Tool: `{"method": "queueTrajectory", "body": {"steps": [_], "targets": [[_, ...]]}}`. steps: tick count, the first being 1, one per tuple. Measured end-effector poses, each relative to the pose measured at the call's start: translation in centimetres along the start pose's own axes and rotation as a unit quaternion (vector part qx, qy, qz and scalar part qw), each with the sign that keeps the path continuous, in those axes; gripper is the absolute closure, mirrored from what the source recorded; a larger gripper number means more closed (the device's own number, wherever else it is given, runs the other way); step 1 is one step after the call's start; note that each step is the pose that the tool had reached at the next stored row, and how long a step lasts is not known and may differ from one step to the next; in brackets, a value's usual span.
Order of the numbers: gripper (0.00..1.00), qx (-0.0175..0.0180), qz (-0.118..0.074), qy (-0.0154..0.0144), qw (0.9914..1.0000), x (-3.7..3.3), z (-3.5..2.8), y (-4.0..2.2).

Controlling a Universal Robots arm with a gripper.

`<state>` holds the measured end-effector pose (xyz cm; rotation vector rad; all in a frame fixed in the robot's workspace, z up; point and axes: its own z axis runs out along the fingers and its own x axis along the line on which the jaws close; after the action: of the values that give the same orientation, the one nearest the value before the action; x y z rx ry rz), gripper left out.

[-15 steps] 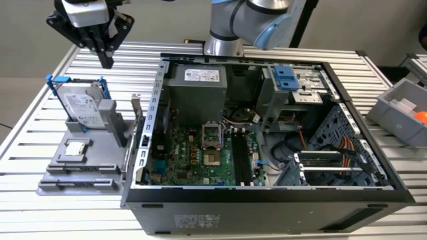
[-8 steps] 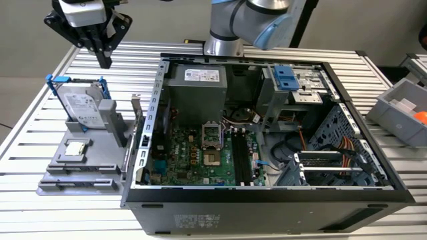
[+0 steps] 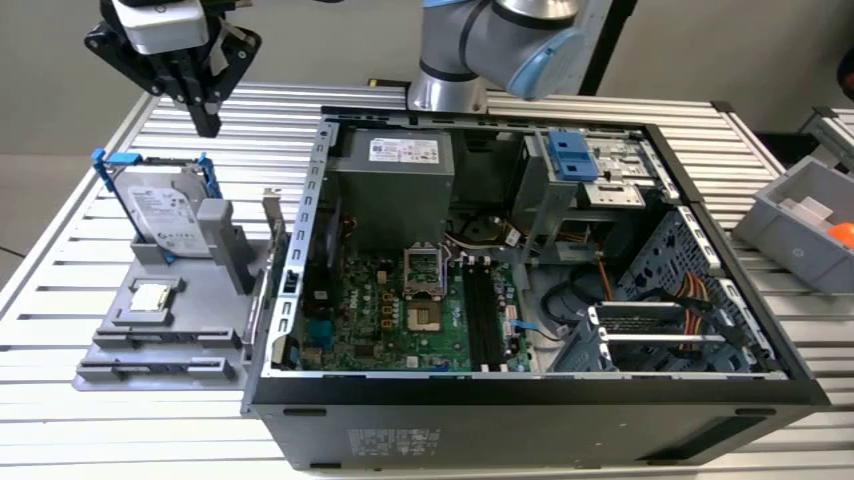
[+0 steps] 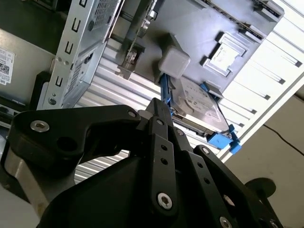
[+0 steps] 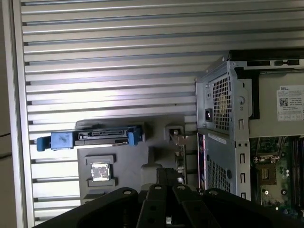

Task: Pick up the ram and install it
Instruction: 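Reach for the ram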

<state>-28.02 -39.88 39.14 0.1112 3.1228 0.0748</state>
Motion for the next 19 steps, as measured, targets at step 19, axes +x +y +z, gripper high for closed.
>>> {"method": "queueTrajectory", "body": {"steps": [19], "targets": [[1.0,0.0,0.0,0.0,1.0,0.45,0.01,-0.03]]}}
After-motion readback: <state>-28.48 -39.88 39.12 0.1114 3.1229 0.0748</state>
